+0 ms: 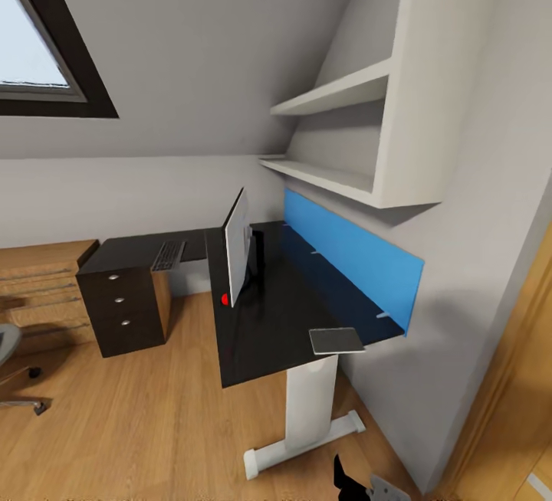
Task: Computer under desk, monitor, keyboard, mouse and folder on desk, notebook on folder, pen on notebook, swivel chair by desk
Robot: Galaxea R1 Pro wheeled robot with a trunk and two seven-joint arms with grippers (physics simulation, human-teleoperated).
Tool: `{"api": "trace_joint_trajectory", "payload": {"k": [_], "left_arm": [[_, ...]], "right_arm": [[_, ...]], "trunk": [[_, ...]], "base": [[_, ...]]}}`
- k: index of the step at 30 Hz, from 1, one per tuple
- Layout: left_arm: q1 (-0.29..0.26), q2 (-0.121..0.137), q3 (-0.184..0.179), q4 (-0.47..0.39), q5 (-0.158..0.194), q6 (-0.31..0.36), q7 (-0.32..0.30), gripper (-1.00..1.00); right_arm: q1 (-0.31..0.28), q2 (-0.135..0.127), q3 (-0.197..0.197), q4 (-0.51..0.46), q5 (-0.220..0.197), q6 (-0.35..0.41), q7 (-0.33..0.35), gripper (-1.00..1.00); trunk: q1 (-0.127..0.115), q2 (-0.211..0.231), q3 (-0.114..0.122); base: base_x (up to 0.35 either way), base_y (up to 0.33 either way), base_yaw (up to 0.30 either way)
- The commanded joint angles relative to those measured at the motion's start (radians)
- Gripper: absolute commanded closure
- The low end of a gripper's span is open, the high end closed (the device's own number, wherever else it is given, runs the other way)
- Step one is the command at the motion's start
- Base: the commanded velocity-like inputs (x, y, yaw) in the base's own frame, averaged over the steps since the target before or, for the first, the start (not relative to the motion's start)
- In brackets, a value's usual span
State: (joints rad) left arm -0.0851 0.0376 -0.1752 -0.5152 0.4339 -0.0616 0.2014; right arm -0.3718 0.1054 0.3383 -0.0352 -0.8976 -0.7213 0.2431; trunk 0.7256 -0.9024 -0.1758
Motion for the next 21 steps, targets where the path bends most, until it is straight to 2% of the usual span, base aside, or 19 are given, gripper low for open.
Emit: {"api": "trace_joint_trajectory", "payload": {"k": [1,10,21], "left_arm": [[-0.001,0.001,-0.009,0.0,0.01,-0.004,0.007,-1.0],[0.0,-0.003,-0.012,0.0,0.008,-0.005,0.007,-1.0],[-0.001,-0.008,-0.013,0.0,0.008,-0.006,0.007,-1.0]], "right_arm": [[-0.001,0.0,0.004,0.001,-0.011,-0.003,0.007,-1.0],[-0.001,0.0,0.004,0.001,-0.011,-0.001,0.007,-1.0],[-0.001,0.0,0.004,0.001,-0.011,-0.002,0.007,-1.0]], "trunk": [[0.004,-0.008,-0.006],[0.039,-0.071,-0.048],[0.039,-0.071,-0.064]], "base": [[0.0,0.0,0.055],[0.0,0.0,0.069],[0.0,0.0,0.071]]}}
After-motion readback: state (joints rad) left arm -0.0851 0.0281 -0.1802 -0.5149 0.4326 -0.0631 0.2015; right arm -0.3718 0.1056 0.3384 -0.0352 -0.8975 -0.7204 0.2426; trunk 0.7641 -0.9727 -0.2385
